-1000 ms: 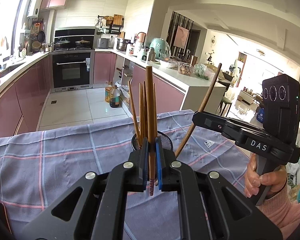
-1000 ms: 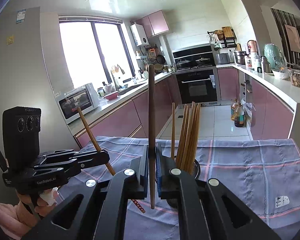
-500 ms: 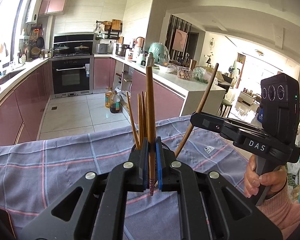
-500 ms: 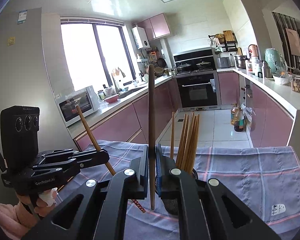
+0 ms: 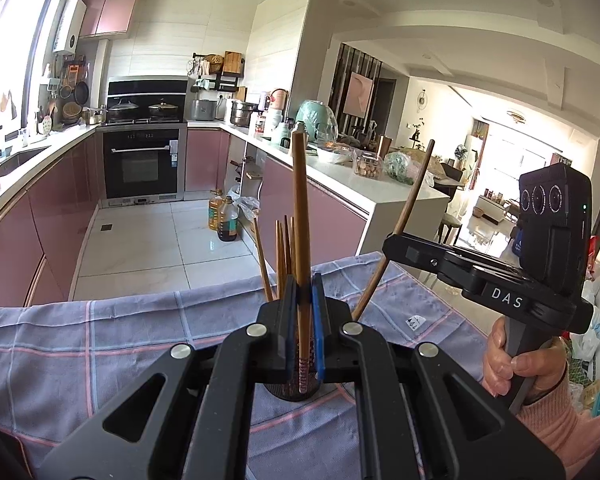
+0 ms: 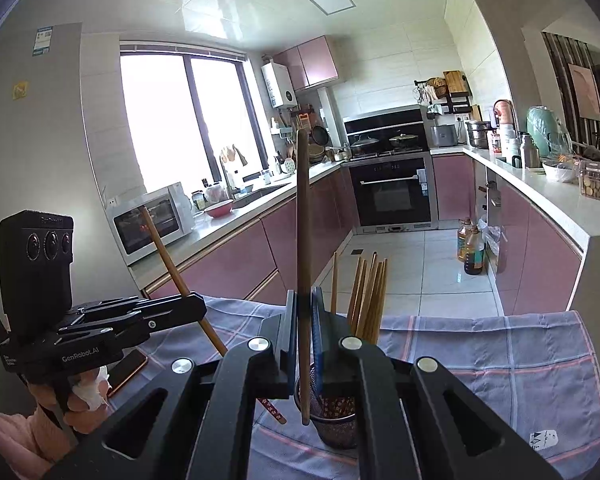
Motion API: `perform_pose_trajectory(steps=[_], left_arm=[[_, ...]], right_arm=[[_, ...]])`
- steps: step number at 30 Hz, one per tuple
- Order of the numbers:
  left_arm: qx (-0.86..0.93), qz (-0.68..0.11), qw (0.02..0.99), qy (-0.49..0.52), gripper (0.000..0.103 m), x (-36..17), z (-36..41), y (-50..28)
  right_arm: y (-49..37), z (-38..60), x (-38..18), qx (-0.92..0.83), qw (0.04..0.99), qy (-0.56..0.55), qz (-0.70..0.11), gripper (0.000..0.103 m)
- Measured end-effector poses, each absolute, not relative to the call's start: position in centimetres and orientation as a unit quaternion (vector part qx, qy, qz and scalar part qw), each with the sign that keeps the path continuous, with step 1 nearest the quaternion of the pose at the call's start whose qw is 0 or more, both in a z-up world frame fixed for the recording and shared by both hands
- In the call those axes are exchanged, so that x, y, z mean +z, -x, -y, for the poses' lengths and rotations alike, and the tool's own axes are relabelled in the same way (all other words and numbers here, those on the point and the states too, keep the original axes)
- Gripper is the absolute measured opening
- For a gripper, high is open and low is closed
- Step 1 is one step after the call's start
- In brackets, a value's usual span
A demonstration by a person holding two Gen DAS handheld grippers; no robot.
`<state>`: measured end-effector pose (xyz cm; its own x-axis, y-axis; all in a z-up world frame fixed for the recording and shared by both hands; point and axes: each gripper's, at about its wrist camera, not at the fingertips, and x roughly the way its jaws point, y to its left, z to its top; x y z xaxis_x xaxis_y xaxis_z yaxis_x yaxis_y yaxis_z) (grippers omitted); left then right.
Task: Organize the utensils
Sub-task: 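Lower the left tool's chopstick into the mesh cup while the right tool follows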
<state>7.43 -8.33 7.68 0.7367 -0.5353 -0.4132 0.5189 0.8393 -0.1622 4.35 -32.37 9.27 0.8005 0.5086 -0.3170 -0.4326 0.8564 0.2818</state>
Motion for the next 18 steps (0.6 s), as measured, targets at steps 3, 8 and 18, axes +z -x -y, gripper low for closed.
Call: perform_pose_trajectory(steps=[3, 8, 18], left_arm=[[-0.285, -0.223, 0.932, 0.020, 0.008, 8.0, 8.5, -7.4], [-0.286, -0.218, 0.933, 0.021, 0.008, 8.3, 8.9, -7.6], [-0.283, -0.212, 0.935, 0.019, 0.008, 8.5, 9.8, -7.8]], right_arm=[[-4.6, 32.5, 9.5, 0.248, 0.945, -0.097, -0.192, 0.006], [-5.0, 32.5, 9.9, 0.245, 0.946, -0.096, -0.190, 0.006], [-6.2, 32.3, 10.0, 0.237, 0.948, -0.095, -0.191, 0.006]])
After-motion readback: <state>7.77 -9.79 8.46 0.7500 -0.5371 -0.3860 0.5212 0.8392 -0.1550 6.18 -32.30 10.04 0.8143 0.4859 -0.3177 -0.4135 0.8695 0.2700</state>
